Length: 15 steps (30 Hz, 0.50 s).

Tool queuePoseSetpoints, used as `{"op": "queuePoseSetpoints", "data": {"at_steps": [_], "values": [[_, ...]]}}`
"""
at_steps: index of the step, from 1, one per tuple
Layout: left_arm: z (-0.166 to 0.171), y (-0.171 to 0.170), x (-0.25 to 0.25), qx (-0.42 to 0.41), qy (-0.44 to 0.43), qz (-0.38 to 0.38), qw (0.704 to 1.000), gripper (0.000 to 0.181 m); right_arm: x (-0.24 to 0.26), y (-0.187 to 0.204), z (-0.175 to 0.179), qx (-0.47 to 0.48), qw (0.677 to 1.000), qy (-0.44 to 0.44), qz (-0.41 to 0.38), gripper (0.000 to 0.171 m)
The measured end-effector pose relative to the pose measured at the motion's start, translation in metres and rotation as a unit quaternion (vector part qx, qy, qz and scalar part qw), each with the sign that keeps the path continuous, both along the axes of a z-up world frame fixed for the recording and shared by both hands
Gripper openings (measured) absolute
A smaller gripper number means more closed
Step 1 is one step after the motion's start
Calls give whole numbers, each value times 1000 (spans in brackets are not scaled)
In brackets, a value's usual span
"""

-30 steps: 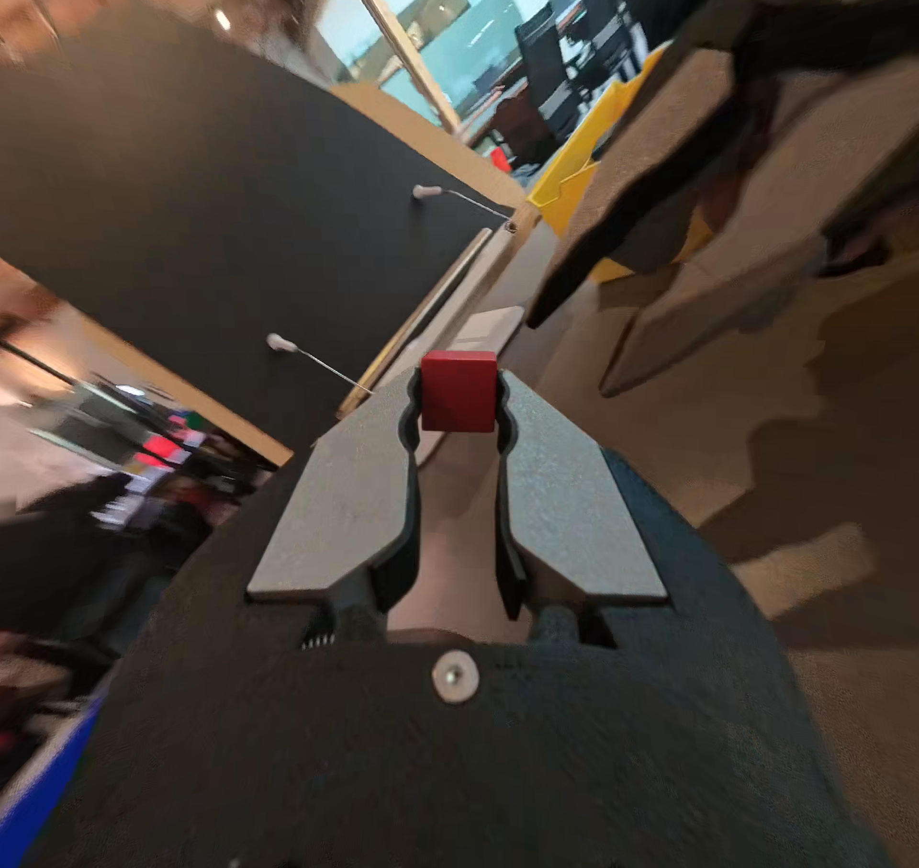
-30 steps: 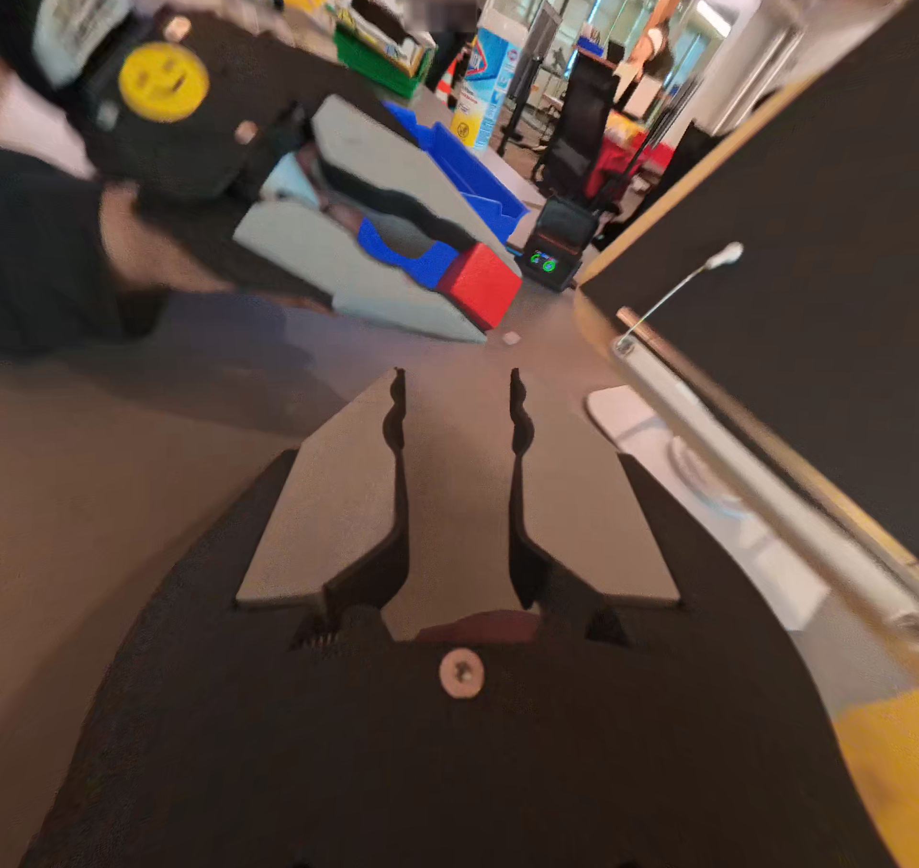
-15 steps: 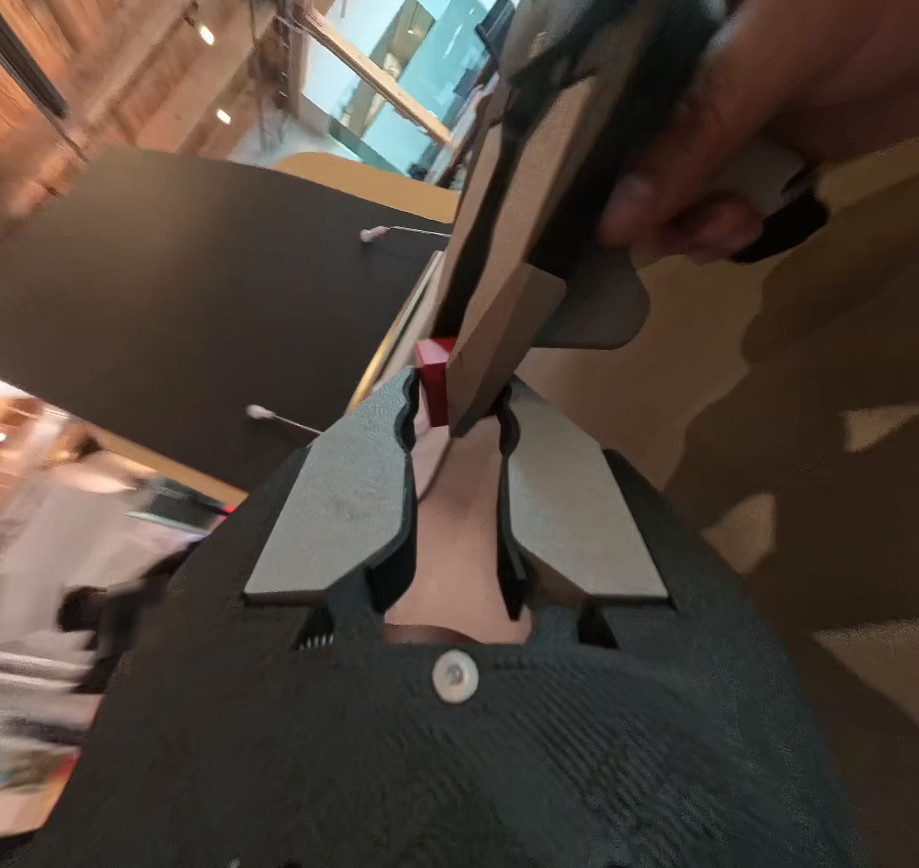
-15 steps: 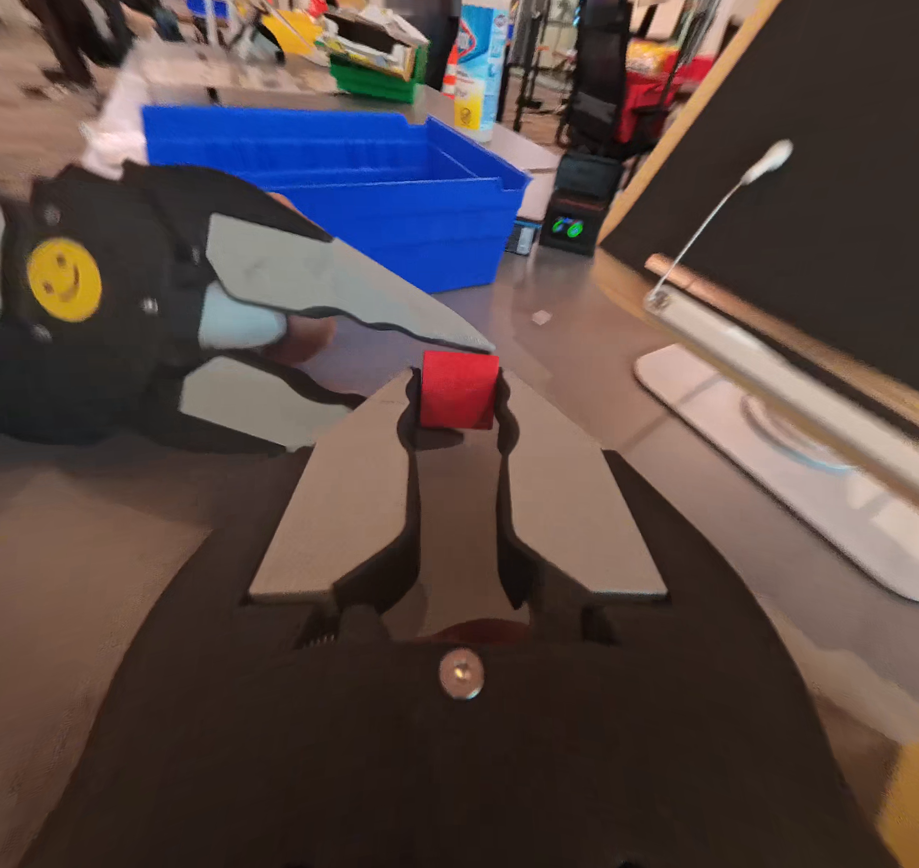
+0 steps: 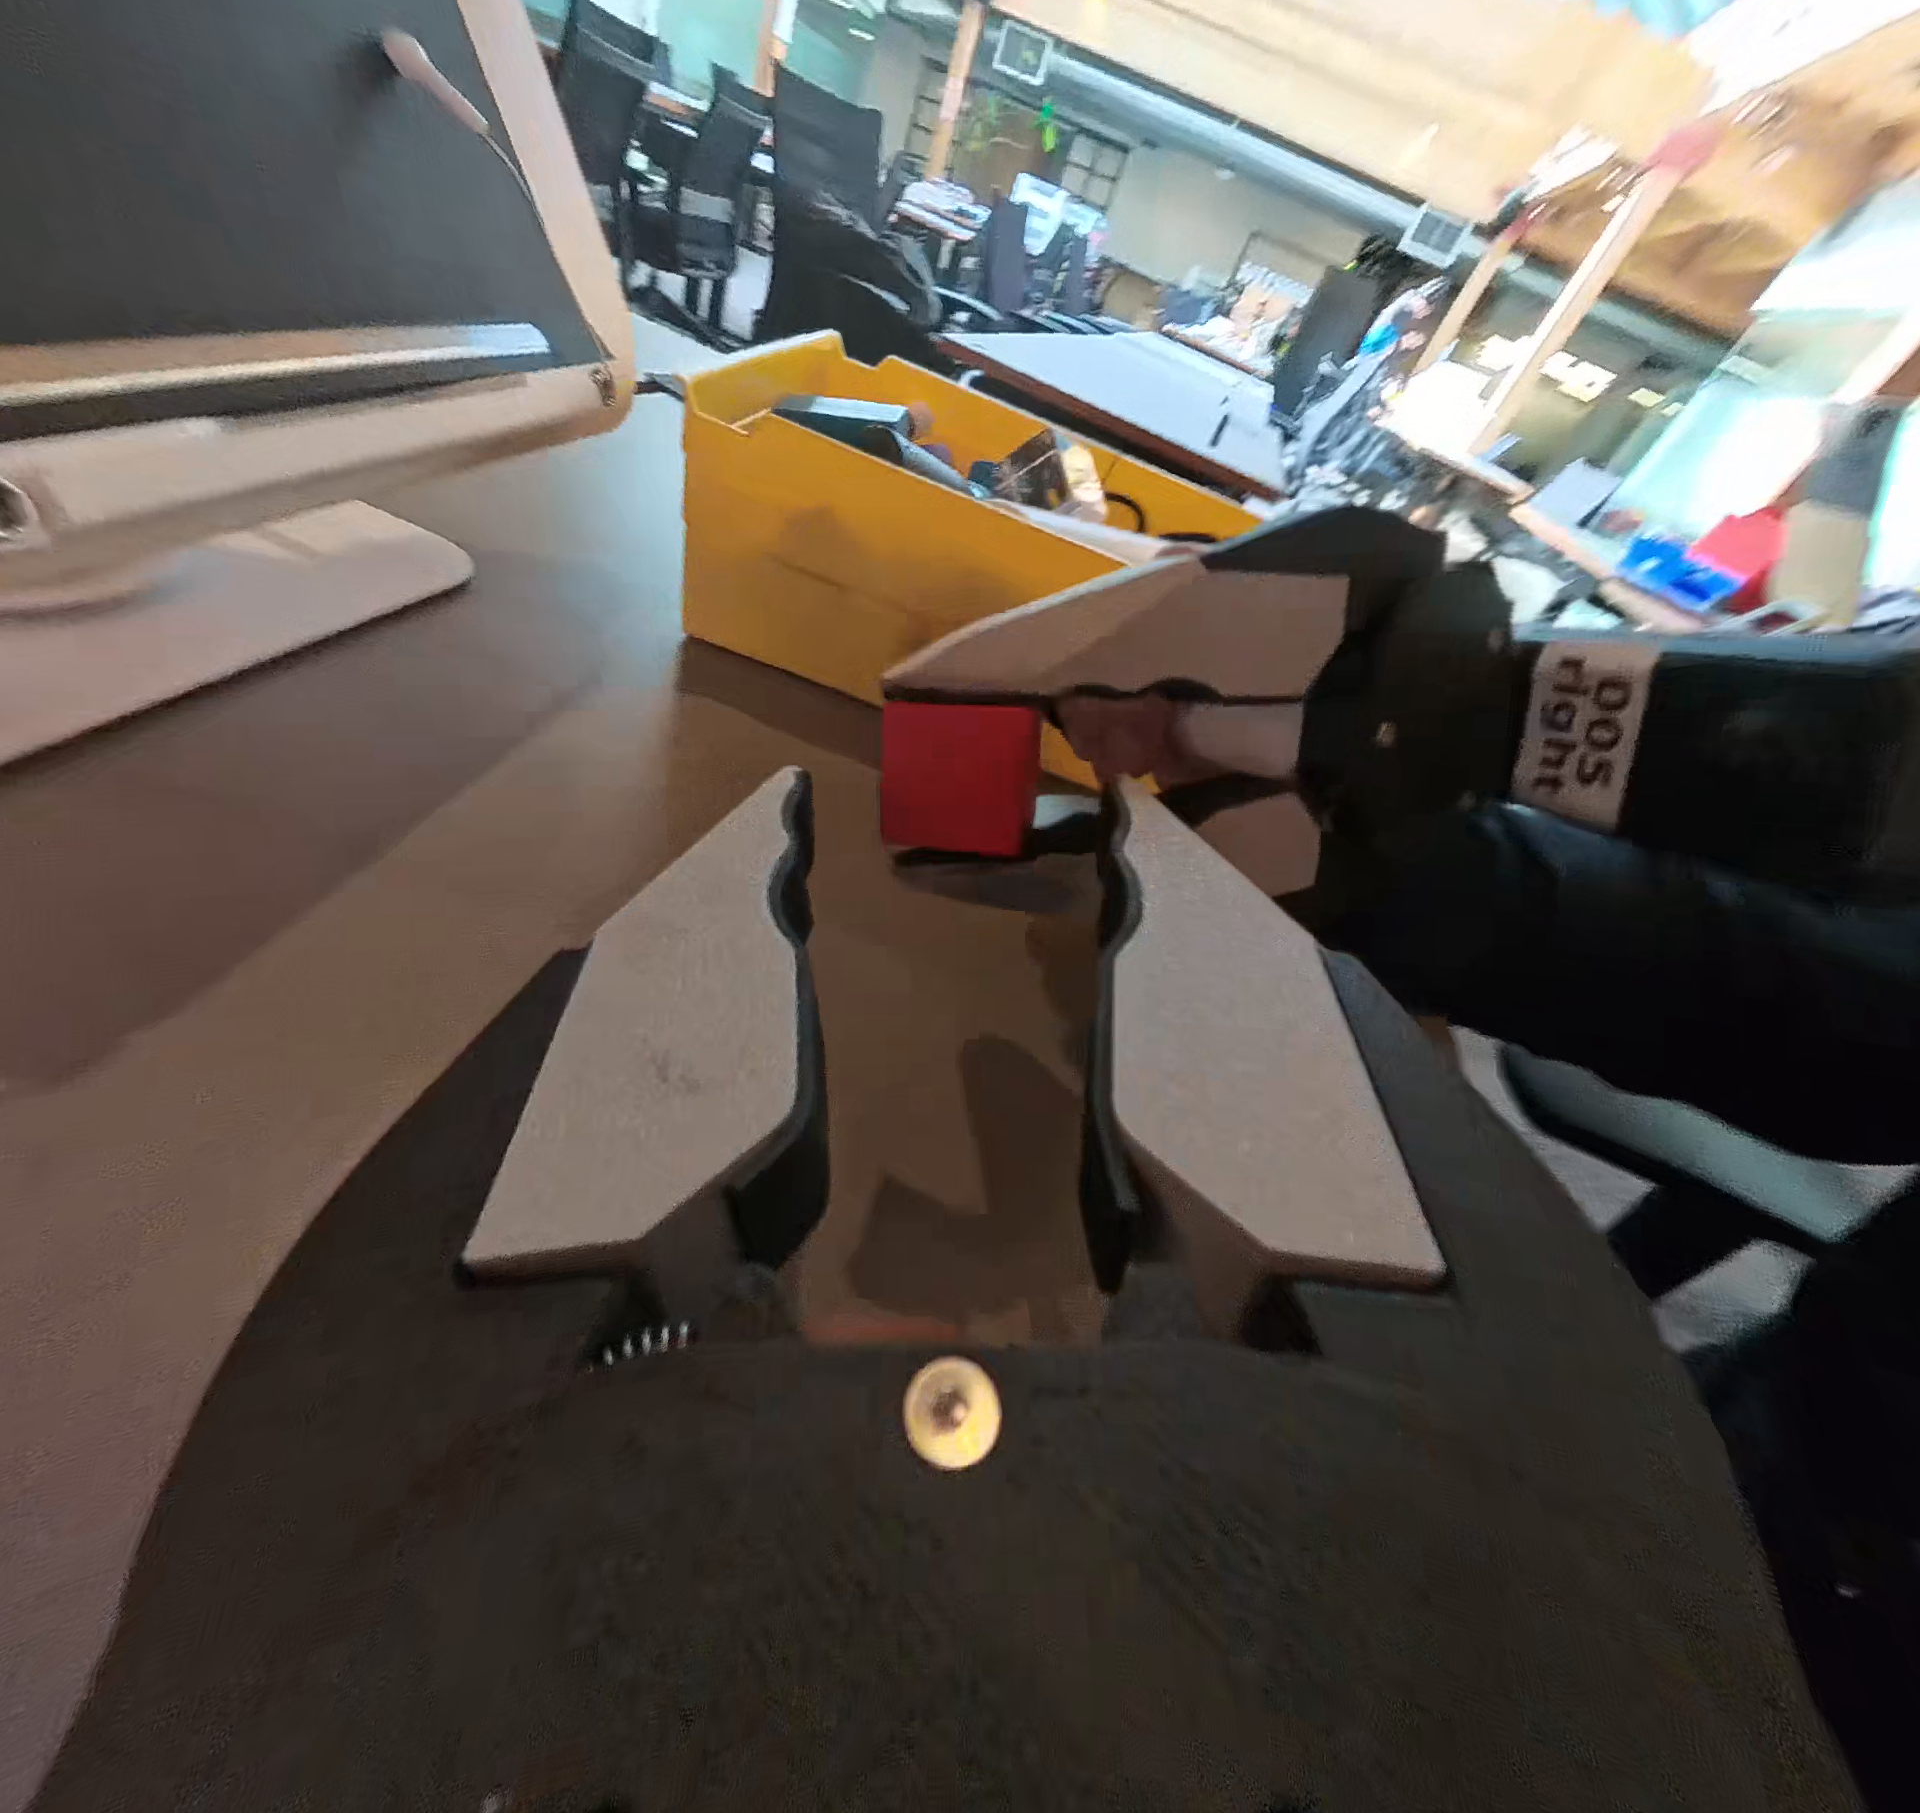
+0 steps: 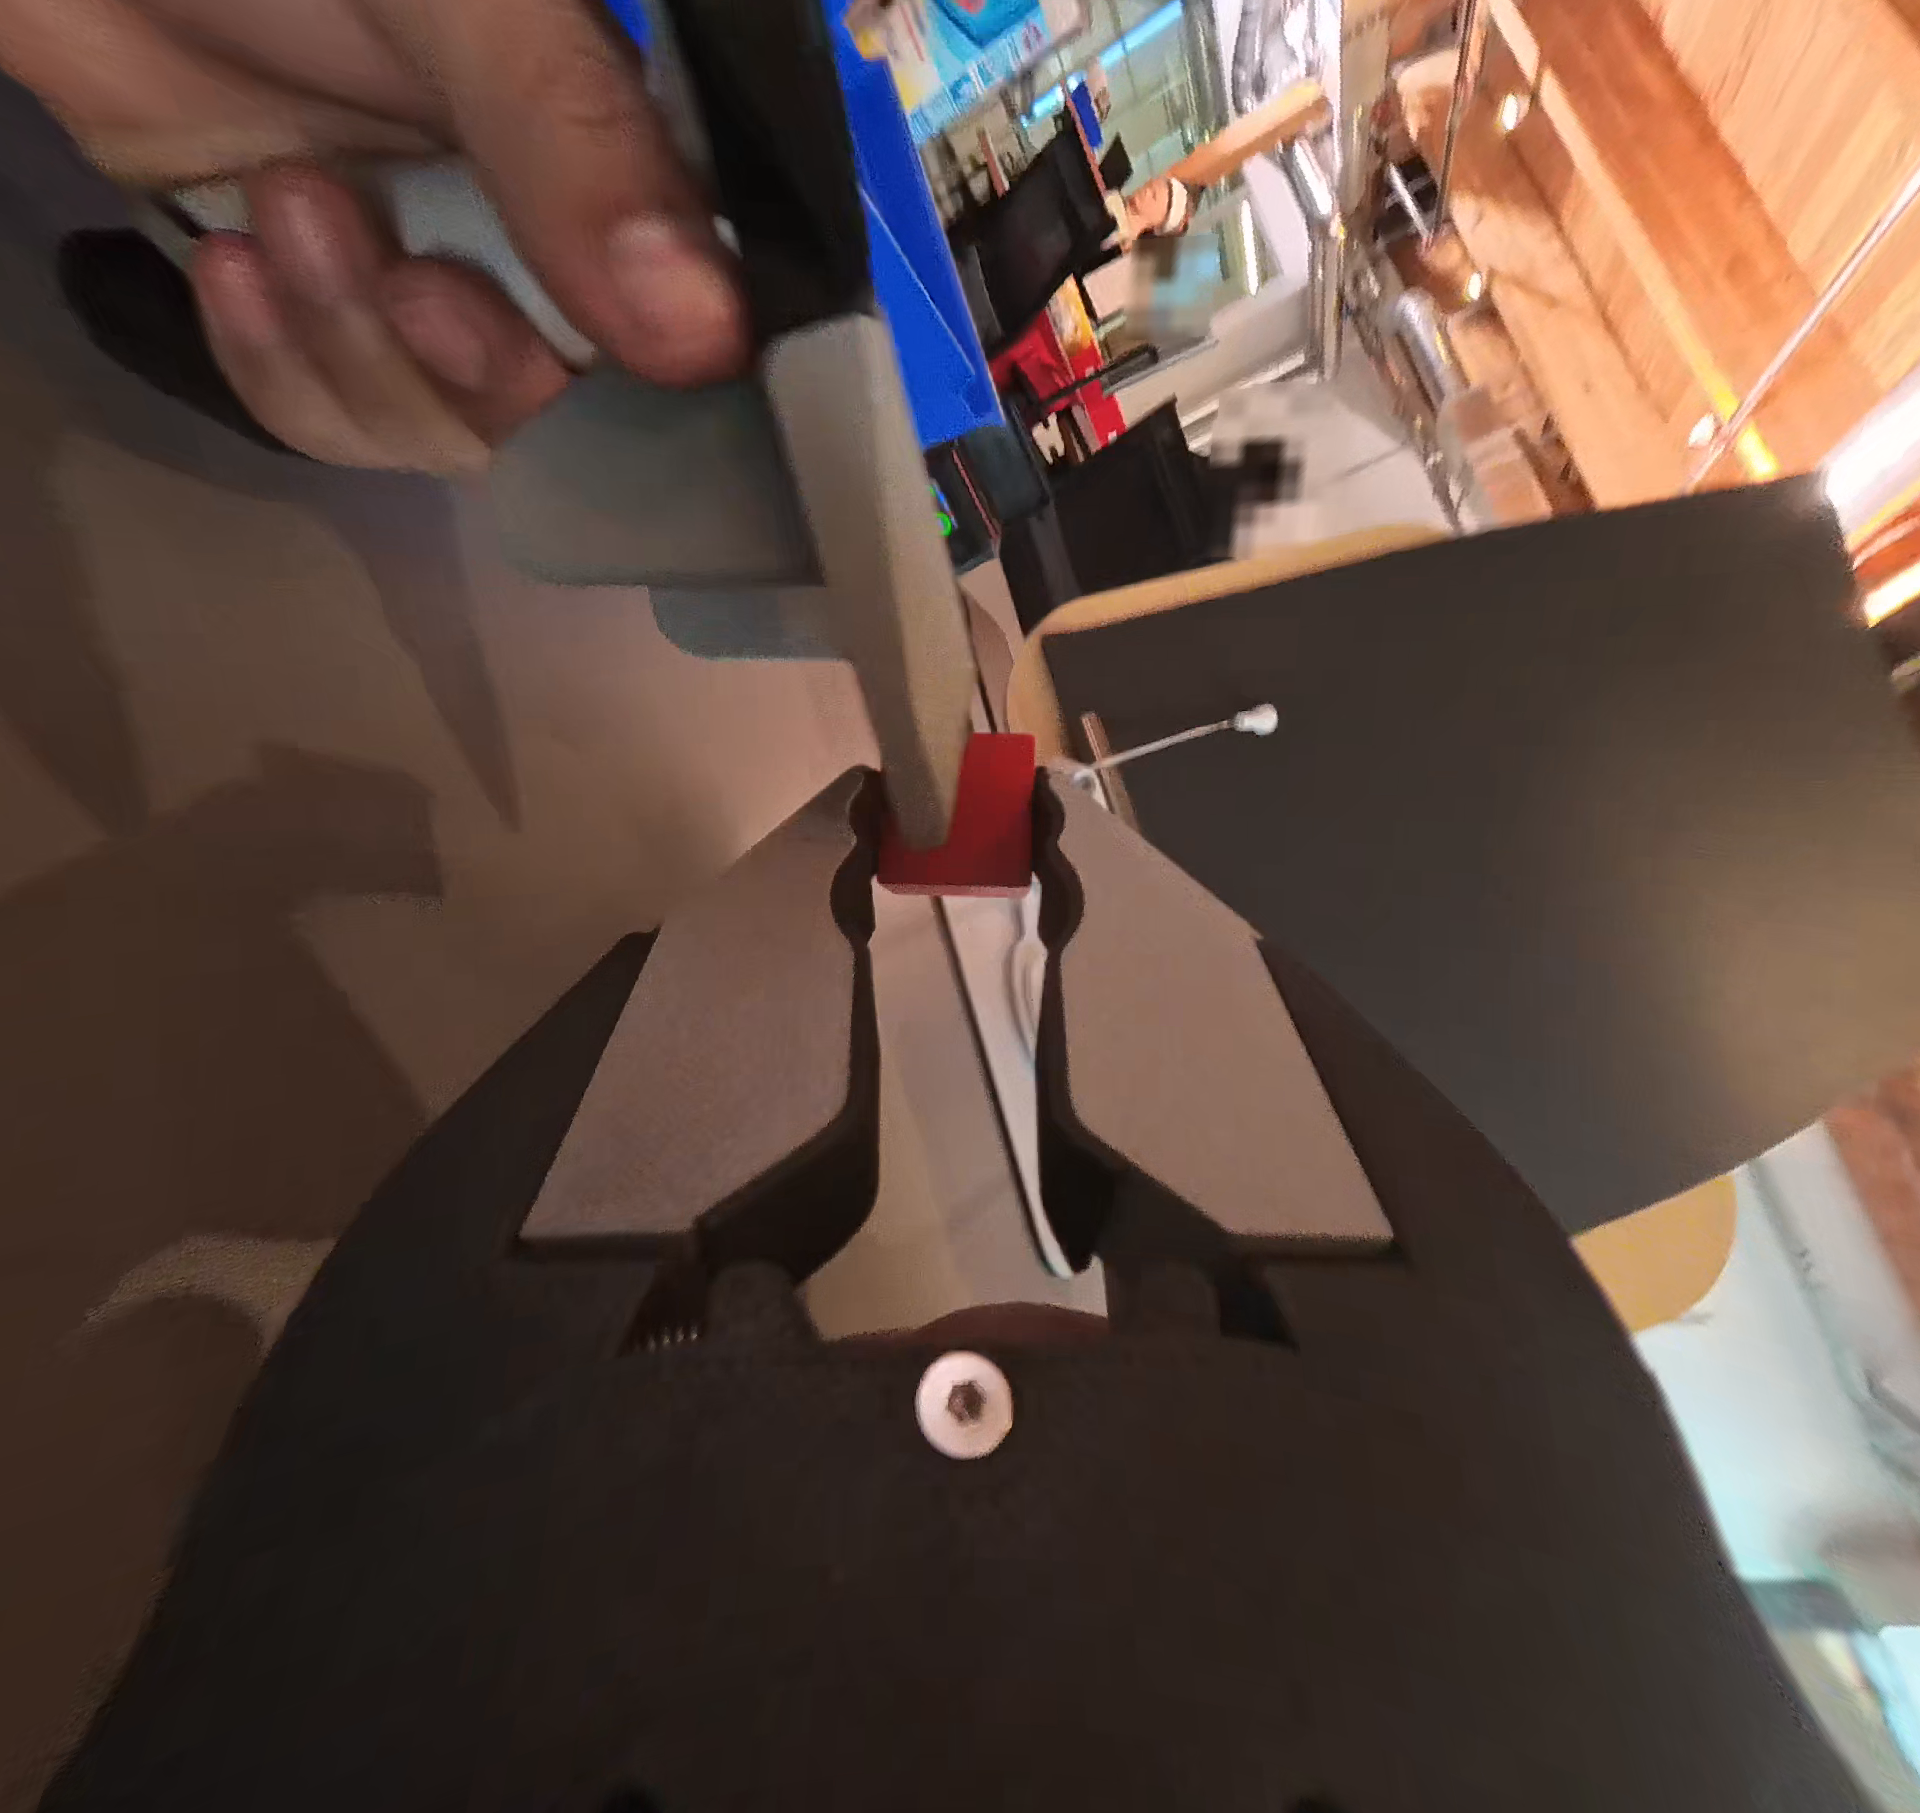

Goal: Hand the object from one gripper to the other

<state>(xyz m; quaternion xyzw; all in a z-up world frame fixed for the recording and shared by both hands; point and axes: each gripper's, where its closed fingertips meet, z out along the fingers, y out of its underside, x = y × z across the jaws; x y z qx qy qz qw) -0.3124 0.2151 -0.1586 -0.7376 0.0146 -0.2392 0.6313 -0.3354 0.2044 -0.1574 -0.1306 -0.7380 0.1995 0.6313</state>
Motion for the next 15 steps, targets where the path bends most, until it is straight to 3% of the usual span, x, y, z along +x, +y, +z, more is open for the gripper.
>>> {"op": "queuePoseSetpoints", "data": {"at_steps": [4,8,12,15], "values": [[-2,-3,7,-5,5,-28,1000,26,4,-12,-7,38,999,-5,17,26],[-11,1,-11,-13,182,56,982,26,2,-7,-14,-21,999,-46,17,29],[0,-2,-37,22,401,185,897,25,0,11,-9,-174,980,-94,8,27],[-3,-1,-40,18,508,209,835,25,-3,15,-5,-306,943,-128,18,32]]}}
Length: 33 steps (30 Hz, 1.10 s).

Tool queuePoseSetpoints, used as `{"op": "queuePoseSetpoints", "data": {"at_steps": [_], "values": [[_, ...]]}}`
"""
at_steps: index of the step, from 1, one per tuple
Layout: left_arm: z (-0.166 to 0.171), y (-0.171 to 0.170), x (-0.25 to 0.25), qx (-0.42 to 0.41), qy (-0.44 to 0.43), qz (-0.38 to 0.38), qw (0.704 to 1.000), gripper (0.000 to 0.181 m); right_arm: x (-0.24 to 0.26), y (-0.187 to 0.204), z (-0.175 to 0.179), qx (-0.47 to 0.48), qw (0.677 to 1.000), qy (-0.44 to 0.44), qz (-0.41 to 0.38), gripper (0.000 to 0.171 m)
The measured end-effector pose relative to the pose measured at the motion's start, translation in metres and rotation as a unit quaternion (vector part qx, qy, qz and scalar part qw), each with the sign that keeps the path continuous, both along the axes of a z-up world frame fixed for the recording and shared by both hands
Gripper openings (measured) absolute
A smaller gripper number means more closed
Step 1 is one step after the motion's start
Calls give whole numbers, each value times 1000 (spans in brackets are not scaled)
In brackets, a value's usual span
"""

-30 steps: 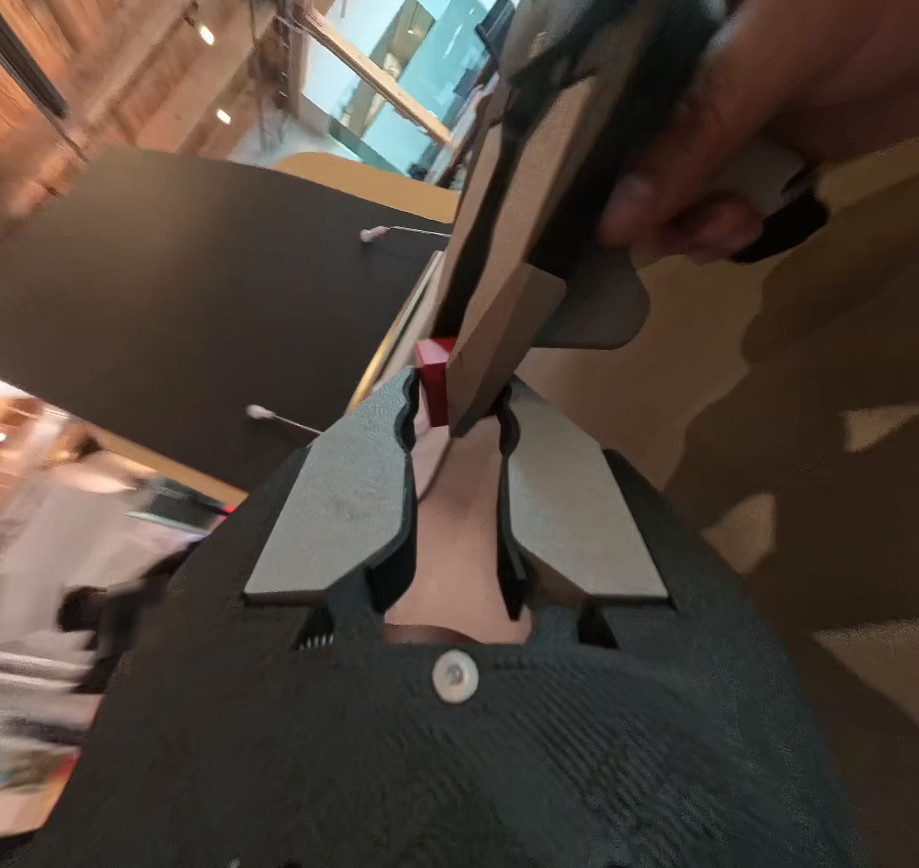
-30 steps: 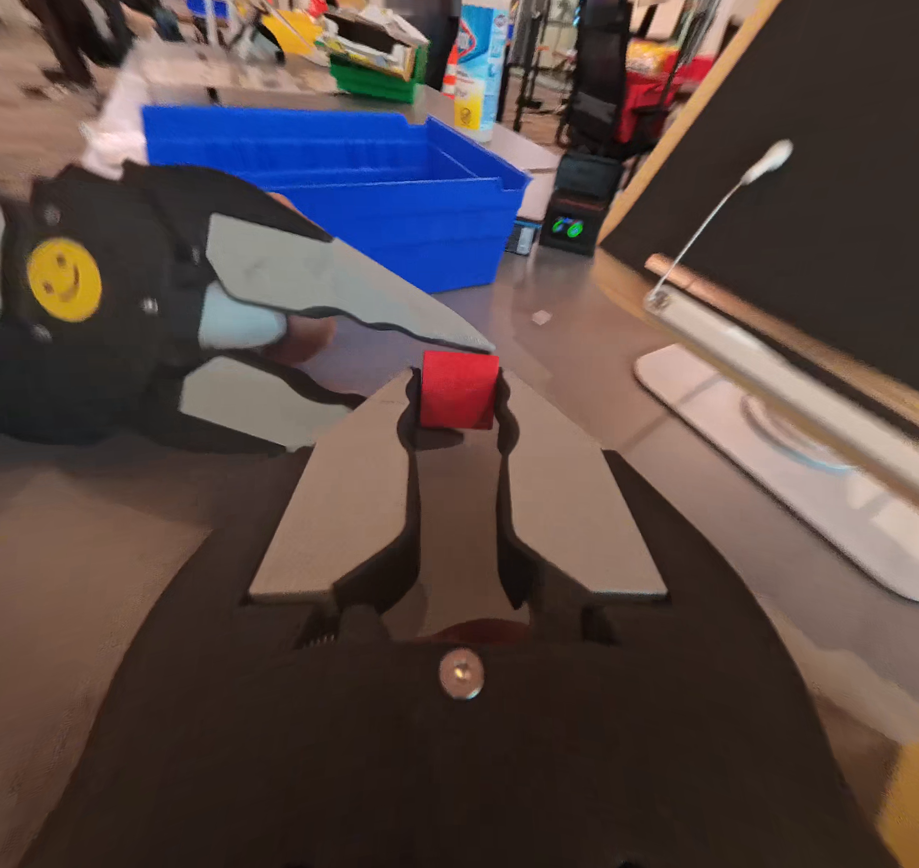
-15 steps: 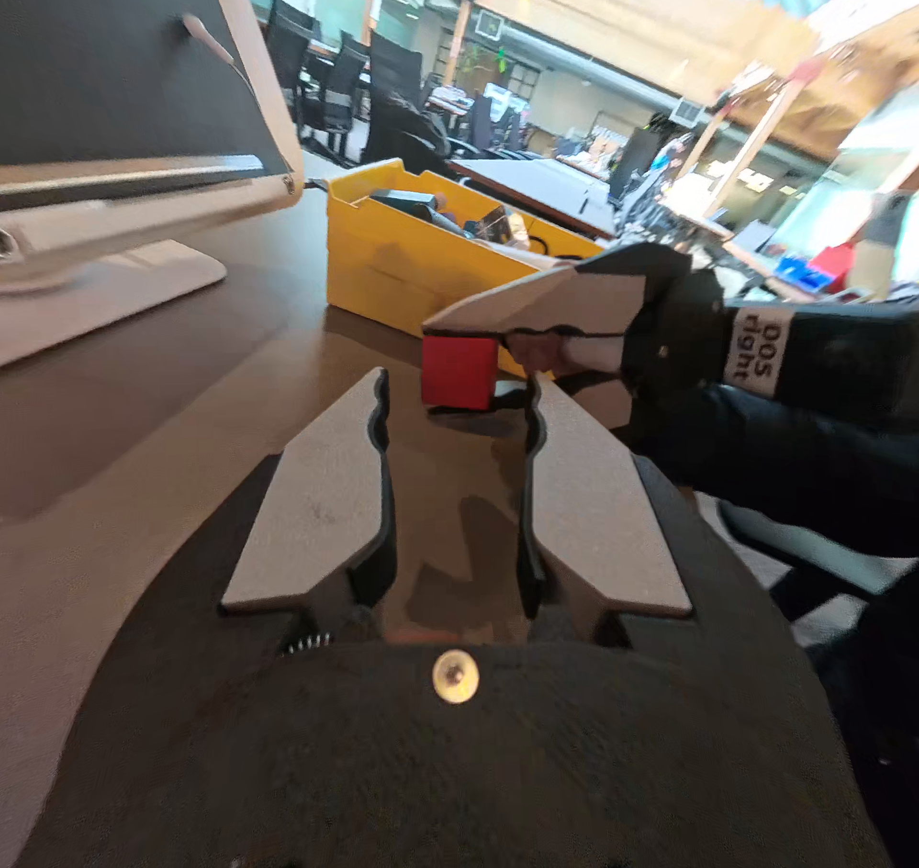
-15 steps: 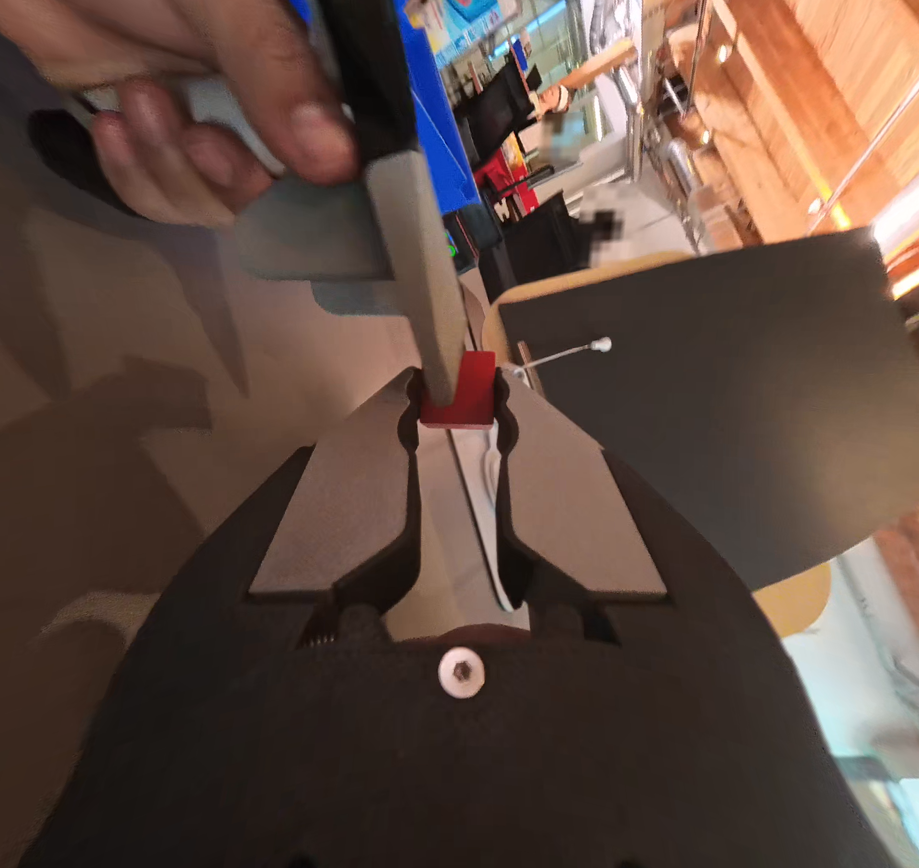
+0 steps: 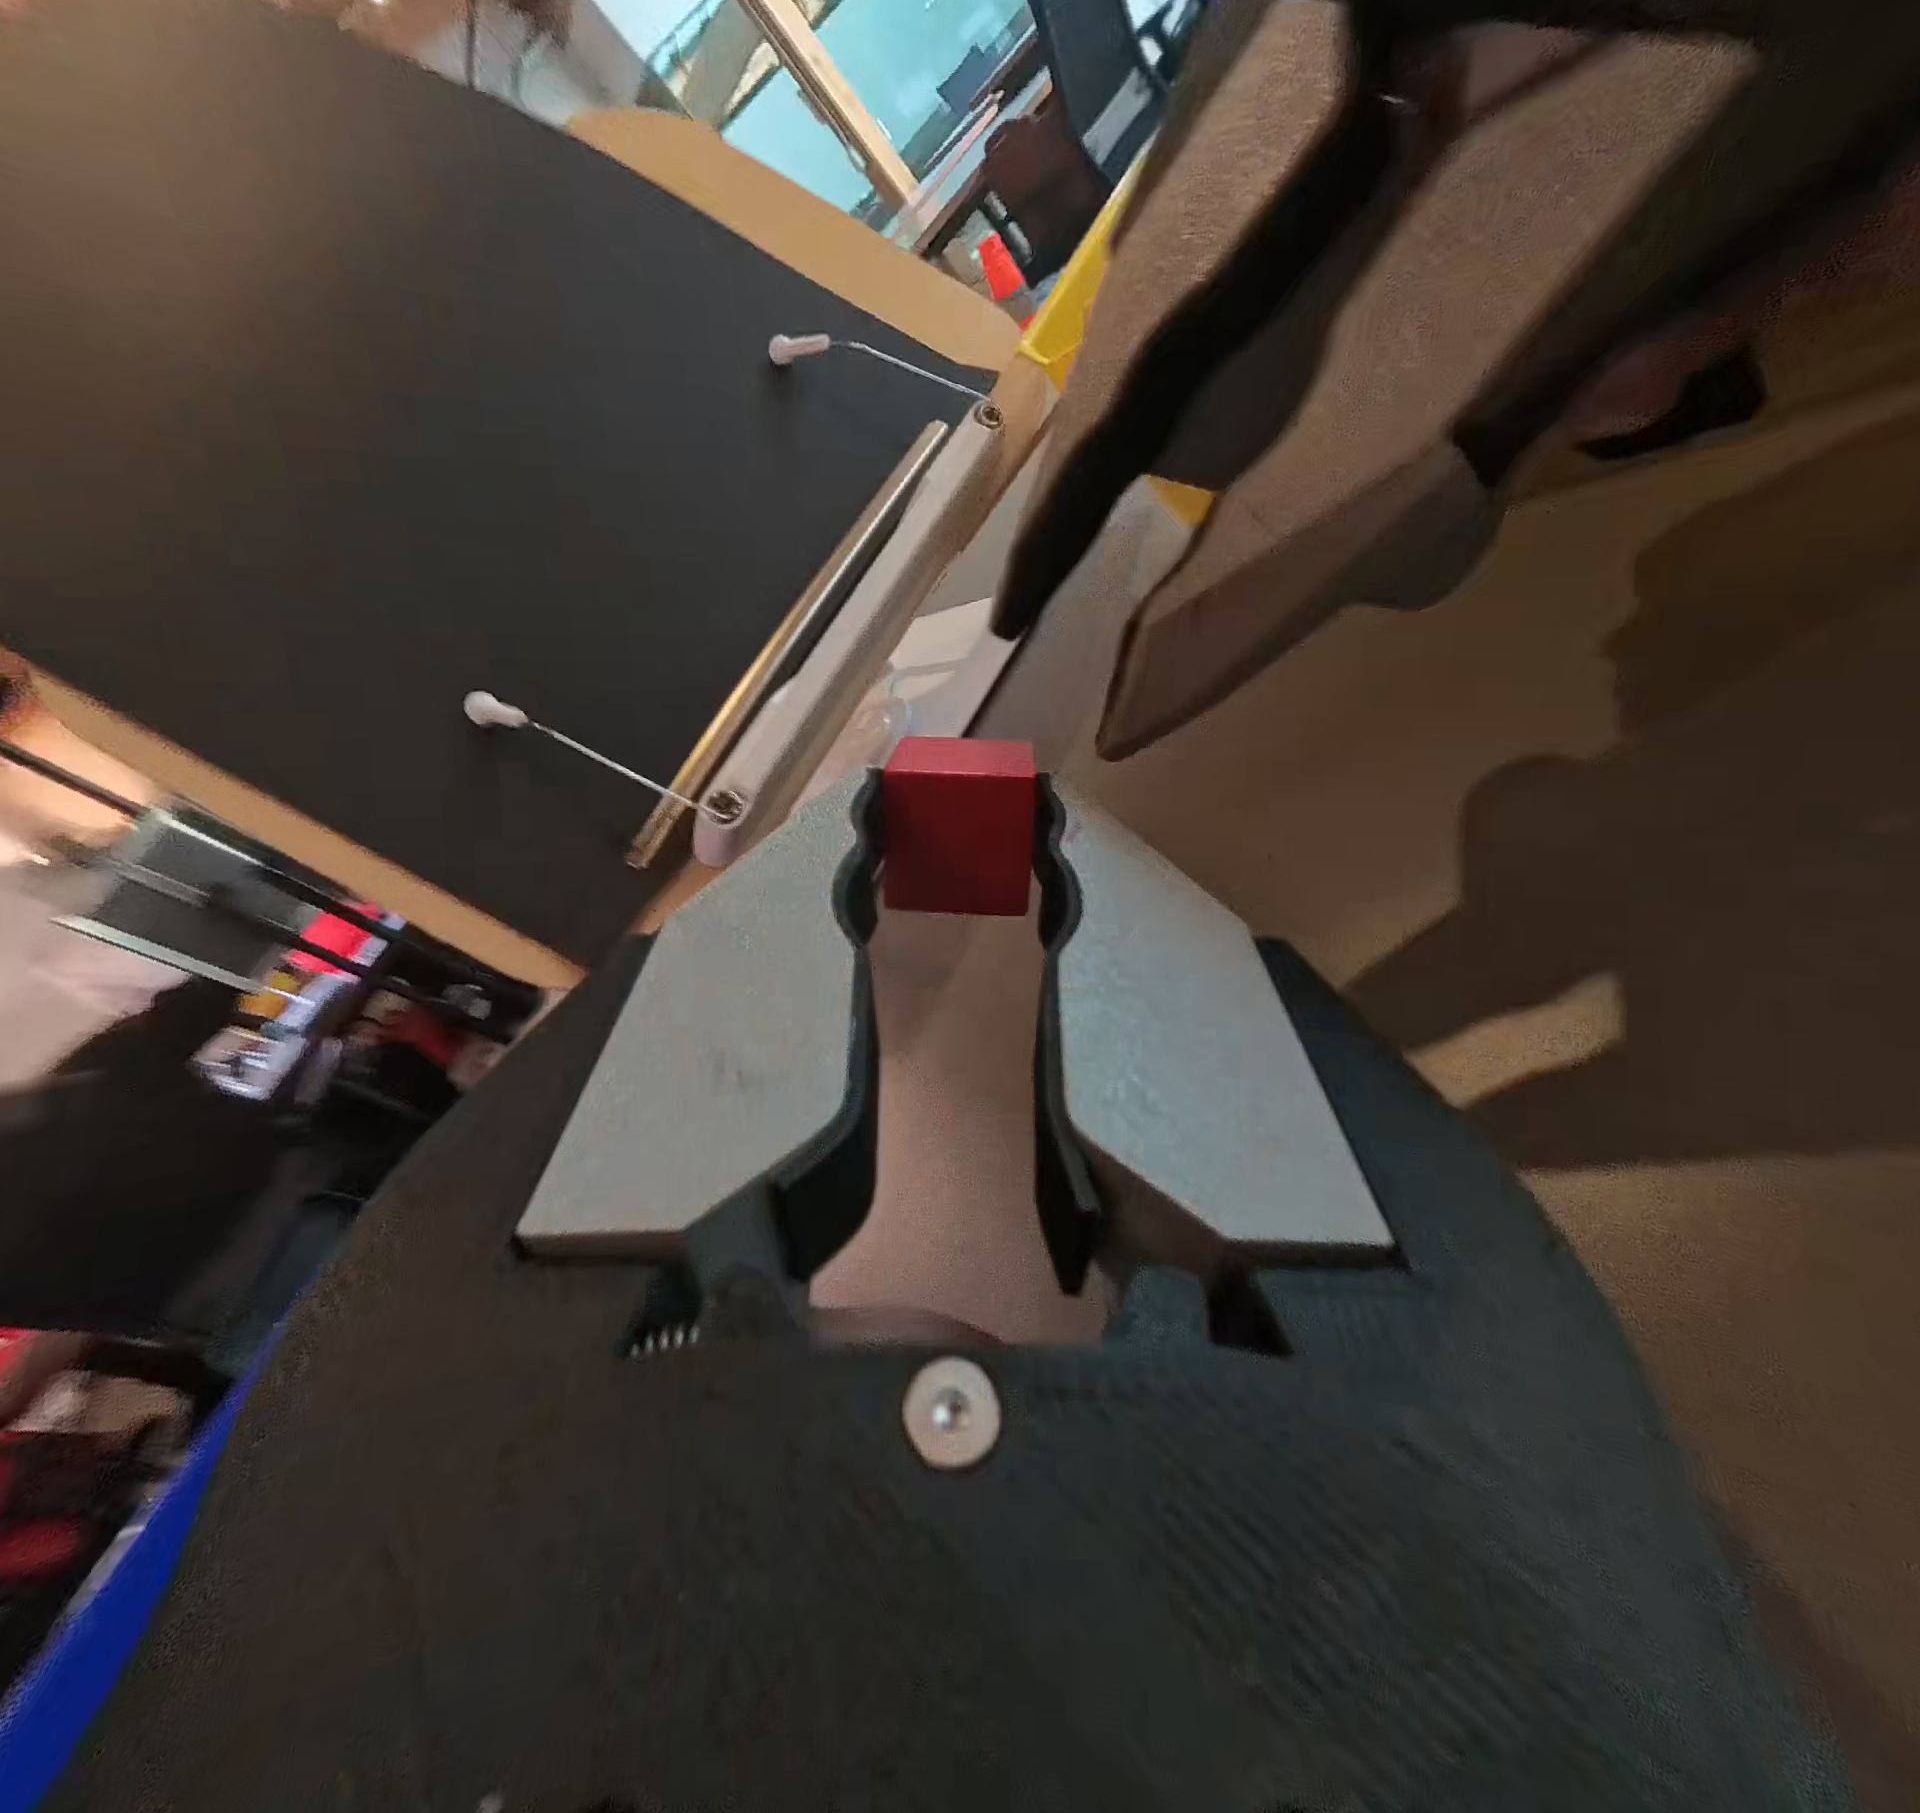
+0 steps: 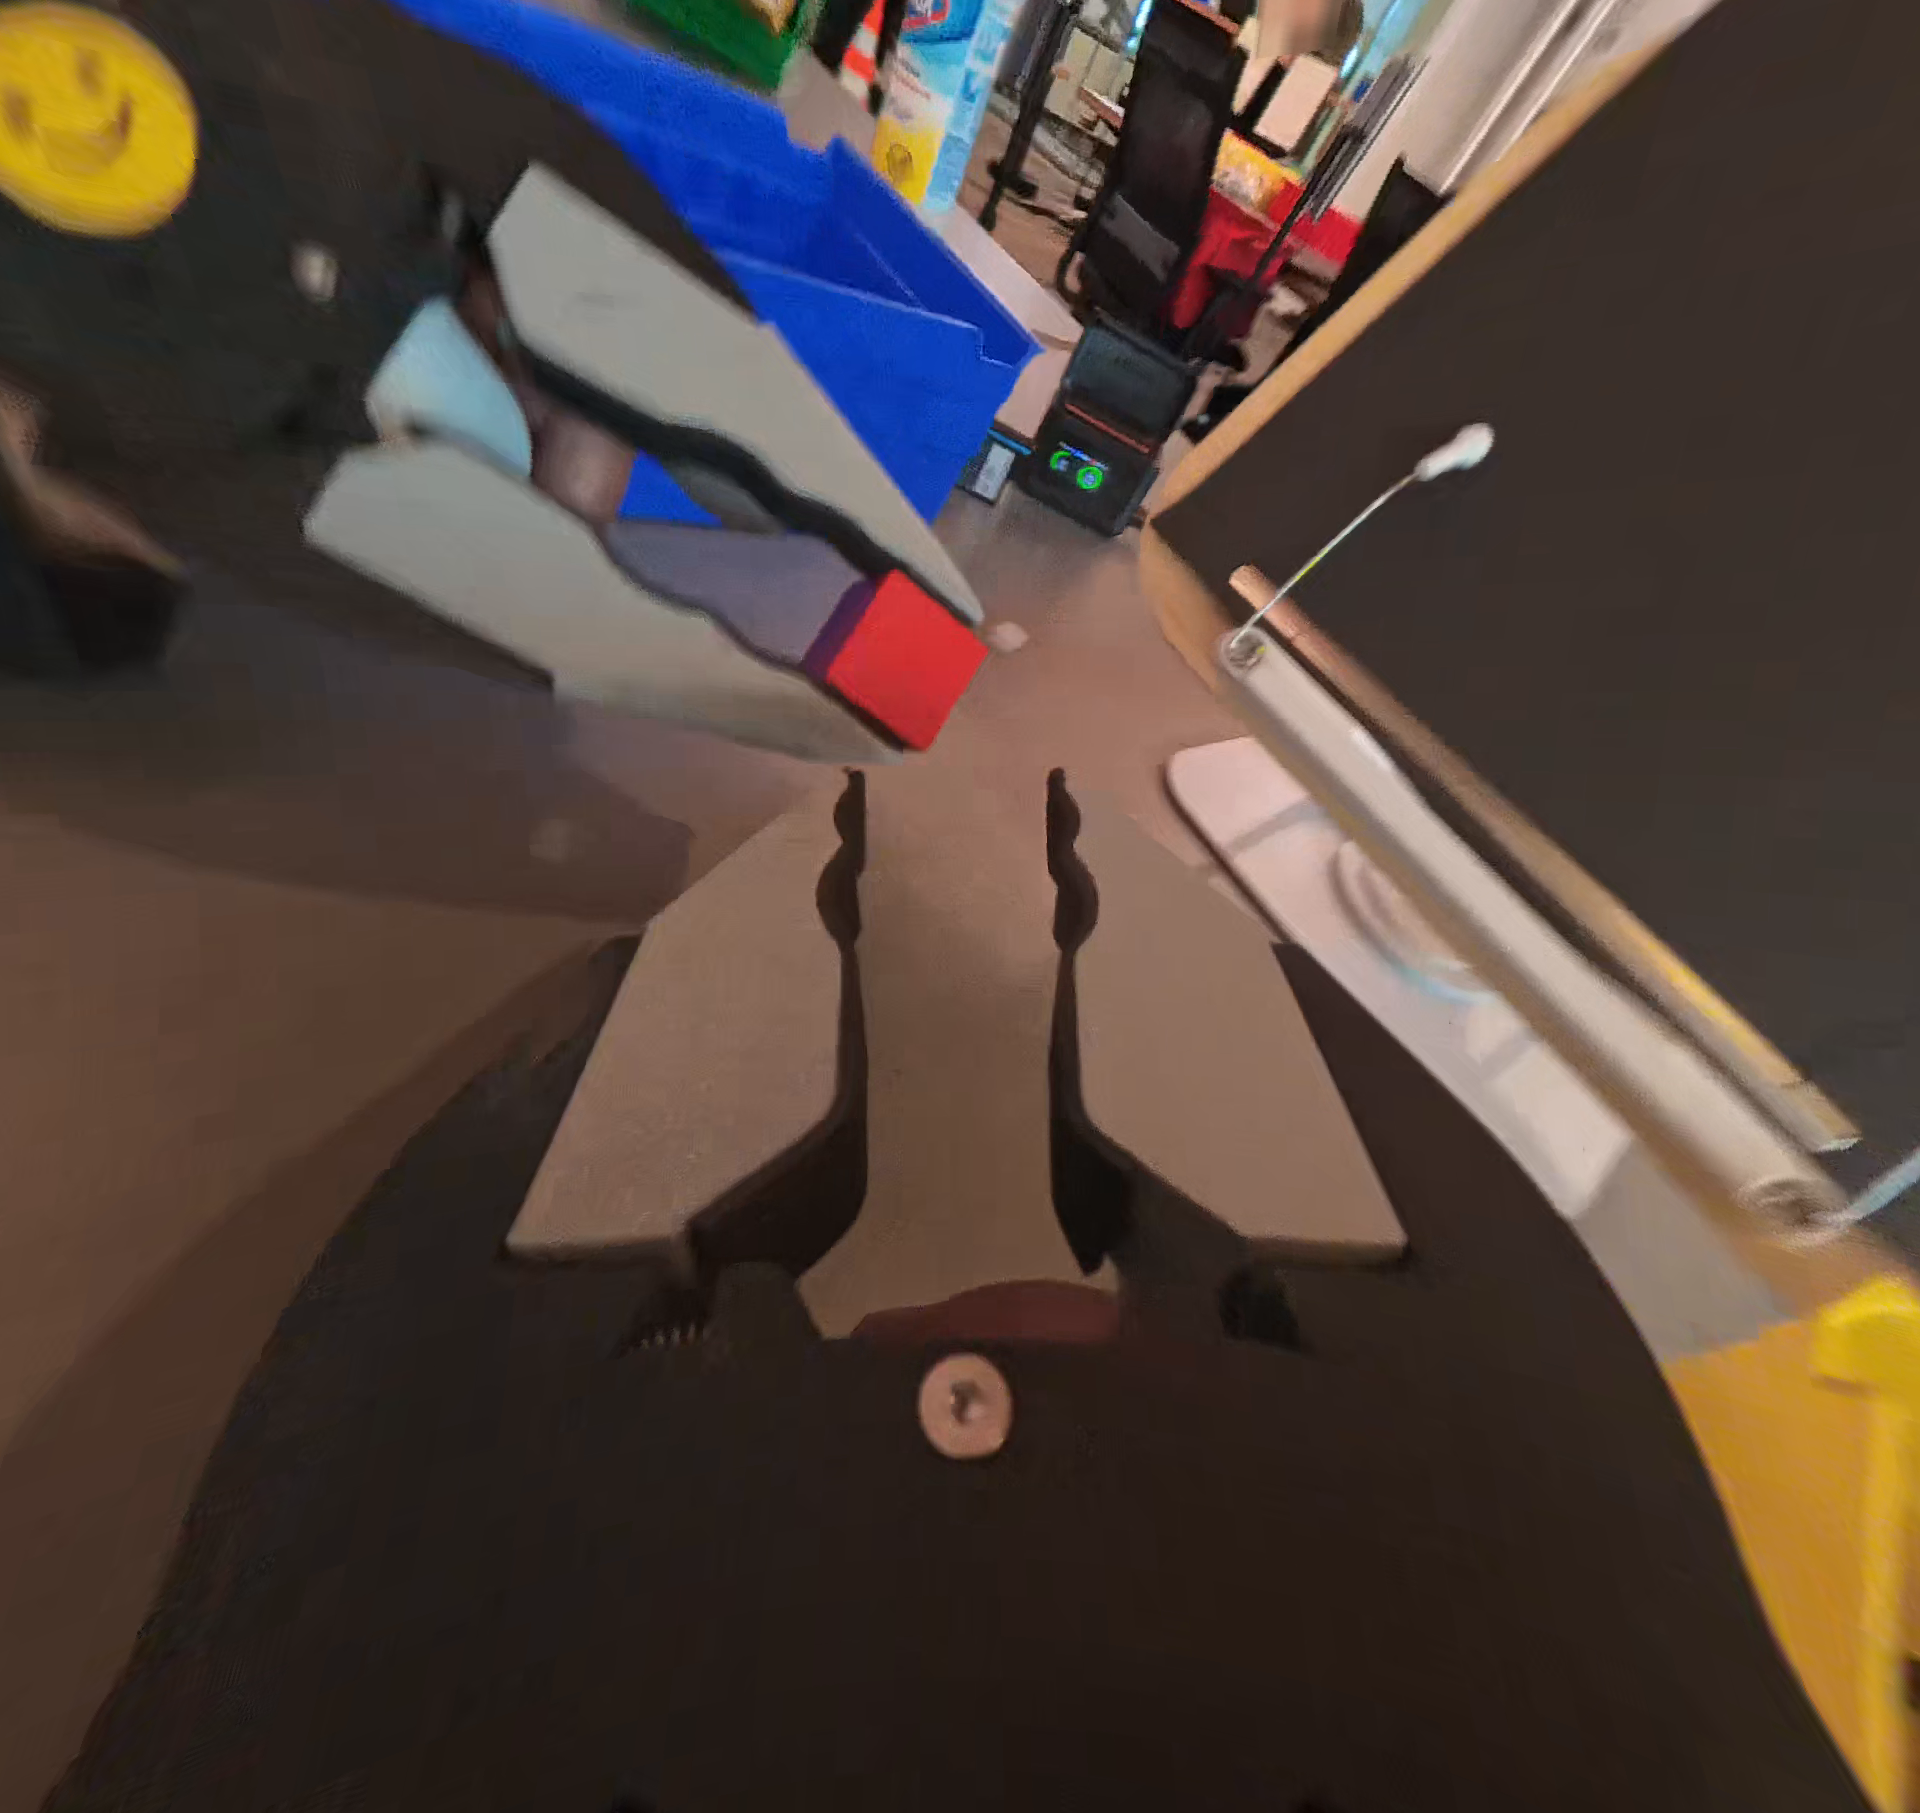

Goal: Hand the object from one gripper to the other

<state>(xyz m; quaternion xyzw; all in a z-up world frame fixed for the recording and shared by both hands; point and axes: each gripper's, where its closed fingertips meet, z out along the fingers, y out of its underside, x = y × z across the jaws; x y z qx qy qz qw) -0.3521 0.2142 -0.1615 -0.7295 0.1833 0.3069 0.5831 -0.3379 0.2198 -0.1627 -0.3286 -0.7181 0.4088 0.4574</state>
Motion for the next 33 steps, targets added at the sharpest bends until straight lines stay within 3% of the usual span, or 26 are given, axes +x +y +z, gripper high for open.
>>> {"op": "queuePoseSetpoints", "data": {"at_steps": [5,9,14,17,21,24,27,30,33], "values": [[-8,6,8,-20,84,9,996,26,1,-13,6,-166,984,-37,53,40],[1,4,16,-3,134,7,991,26,-2,-11,-1,-209,974,-70,50,44],[2,6,27,6,186,0,983,25,3,-25,-3,-268,952,-108,100,25],[-2,8,26,1,104,-12,994,27,-1,-14,-6,-205,973,-88,58,25],[-1,6,24,16,-105,-62,992,29,-7,14,-1,-44,998,-13,-33,24],[2,4,15,23,-244,-81,966,35,-6,23,3,125,988,45,-73,24],[-4,6,22,-2,-374,-123,919,49,-5,12,1,255,962,81,-63,25],[-1,5,23,4,-447,-146,882,49,-2,-4,-5,308,946,96,-31,25],[-3,2,23,-7,-449,-154,880,35,1,-14,-6,313,944,105,-12,25]]}}
